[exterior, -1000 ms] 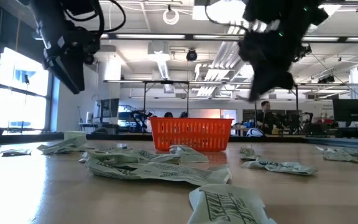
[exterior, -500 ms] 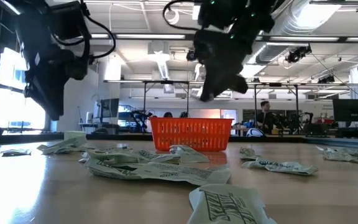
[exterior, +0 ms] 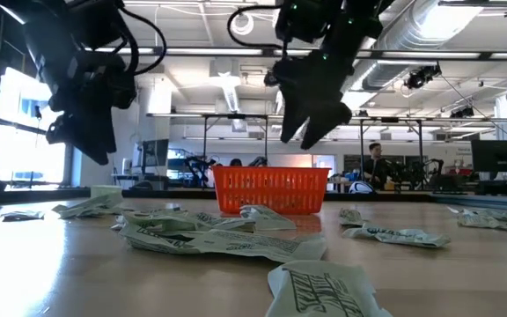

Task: Pick and place Stevia / Truvia into bins
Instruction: Put the stevia packet into the orange bin

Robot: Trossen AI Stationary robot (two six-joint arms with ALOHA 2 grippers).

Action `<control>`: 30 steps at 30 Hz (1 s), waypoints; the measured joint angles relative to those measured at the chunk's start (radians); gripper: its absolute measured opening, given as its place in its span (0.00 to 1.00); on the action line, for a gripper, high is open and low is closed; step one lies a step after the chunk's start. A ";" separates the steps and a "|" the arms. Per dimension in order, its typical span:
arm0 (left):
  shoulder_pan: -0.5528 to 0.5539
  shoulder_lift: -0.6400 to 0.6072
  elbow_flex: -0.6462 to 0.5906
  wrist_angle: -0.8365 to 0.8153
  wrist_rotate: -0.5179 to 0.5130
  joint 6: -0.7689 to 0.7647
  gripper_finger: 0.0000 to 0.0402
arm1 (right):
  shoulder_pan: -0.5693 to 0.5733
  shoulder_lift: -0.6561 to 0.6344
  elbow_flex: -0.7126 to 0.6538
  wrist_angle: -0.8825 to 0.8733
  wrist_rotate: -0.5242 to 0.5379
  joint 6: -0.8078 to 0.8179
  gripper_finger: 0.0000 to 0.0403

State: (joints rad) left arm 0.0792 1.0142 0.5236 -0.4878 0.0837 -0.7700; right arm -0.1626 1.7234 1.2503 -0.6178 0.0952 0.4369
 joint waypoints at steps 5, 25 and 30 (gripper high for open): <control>-0.129 0.074 0.000 0.081 -0.118 -0.050 0.47 | -0.002 0.004 -0.002 -0.051 0.006 -0.119 0.88; -0.217 0.331 0.001 0.178 -0.144 -0.179 0.42 | -0.107 0.003 -0.056 -0.026 -0.037 -0.300 0.82; -0.217 0.342 0.002 0.171 -0.173 -0.179 0.20 | -0.107 0.003 -0.056 -0.024 -0.039 -0.299 0.81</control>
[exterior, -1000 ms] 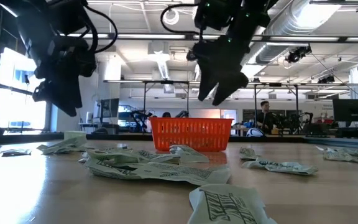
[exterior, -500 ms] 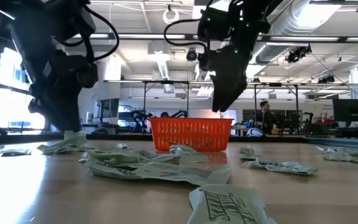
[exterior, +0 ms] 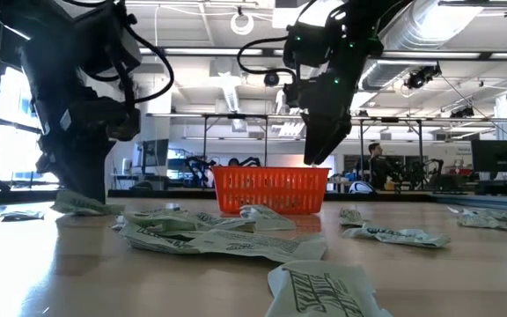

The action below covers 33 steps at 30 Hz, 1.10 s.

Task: Pick and place Stevia / Truvia into bins
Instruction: Put the stevia packet into the orange bin

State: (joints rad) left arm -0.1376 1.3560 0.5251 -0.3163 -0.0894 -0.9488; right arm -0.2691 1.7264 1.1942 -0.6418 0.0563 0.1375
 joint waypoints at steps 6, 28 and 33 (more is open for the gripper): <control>0.002 -0.026 0.027 0.006 -0.015 -0.009 0.08 | 0.001 -0.052 0.000 0.020 0.004 0.004 0.78; 0.131 -0.109 0.085 -0.149 0.082 0.025 0.54 | -0.064 -0.199 0.002 -0.035 0.045 -0.008 0.77; 0.131 -0.109 0.085 -0.151 0.082 0.024 0.64 | -0.064 -0.199 0.002 -0.035 0.045 -0.015 0.77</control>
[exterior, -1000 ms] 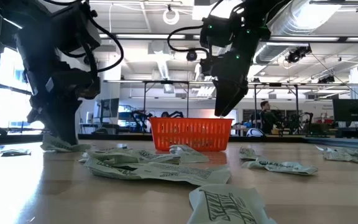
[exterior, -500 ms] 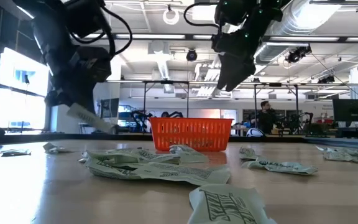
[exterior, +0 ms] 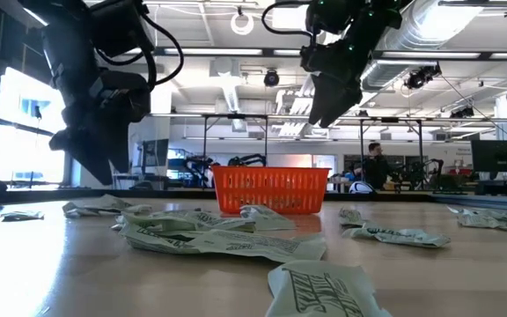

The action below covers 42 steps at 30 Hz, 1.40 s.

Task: Pick and place Stevia / Truvia into bins
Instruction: Put the stevia packet into the orange bin

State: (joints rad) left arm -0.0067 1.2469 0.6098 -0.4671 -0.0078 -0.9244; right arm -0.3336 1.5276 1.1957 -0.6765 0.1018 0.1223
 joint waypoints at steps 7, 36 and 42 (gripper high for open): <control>0.000 0.056 -0.001 0.010 0.029 0.039 0.60 | 0.000 0.000 0.000 0.000 0.000 0.005 0.77; 0.026 0.119 -0.003 0.151 0.046 0.068 0.19 | 0.000 0.000 0.000 -0.052 0.029 -0.024 0.77; 0.054 0.120 -0.003 0.165 0.085 0.018 0.62 | 0.000 0.000 0.000 -0.053 0.030 -0.032 0.77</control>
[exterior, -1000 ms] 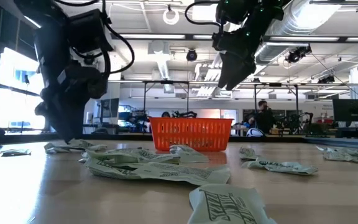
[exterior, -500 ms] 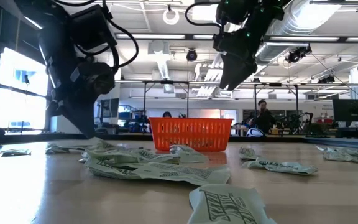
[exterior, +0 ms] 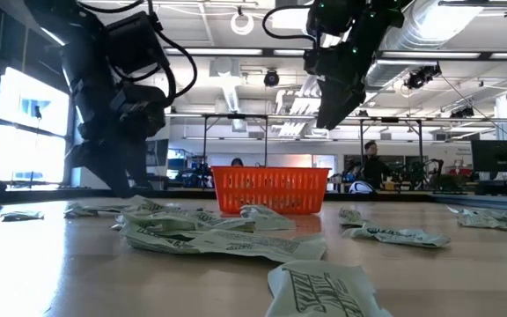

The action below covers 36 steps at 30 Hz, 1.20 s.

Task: Pick and place Stevia / Truvia into bins
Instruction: Put the stevia packet into the orange bin

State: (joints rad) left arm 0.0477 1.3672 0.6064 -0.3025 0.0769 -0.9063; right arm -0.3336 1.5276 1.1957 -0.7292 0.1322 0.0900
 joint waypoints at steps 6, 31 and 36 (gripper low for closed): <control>0.018 0.061 0.002 0.035 0.084 0.019 0.76 | 0.000 0.000 0.000 0.001 0.000 0.001 0.77; 0.143 0.012 0.111 0.122 0.030 0.170 0.05 | -0.016 -0.120 -0.001 0.010 0.105 -0.023 0.77; 0.142 0.013 0.212 0.119 0.025 0.287 0.07 | -0.058 -0.148 -0.001 -0.062 0.102 -0.021 0.77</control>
State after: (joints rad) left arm 0.1902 1.3802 0.8188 -0.1832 0.1020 -0.6195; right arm -0.3919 1.3796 1.1950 -0.7916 0.2340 0.0695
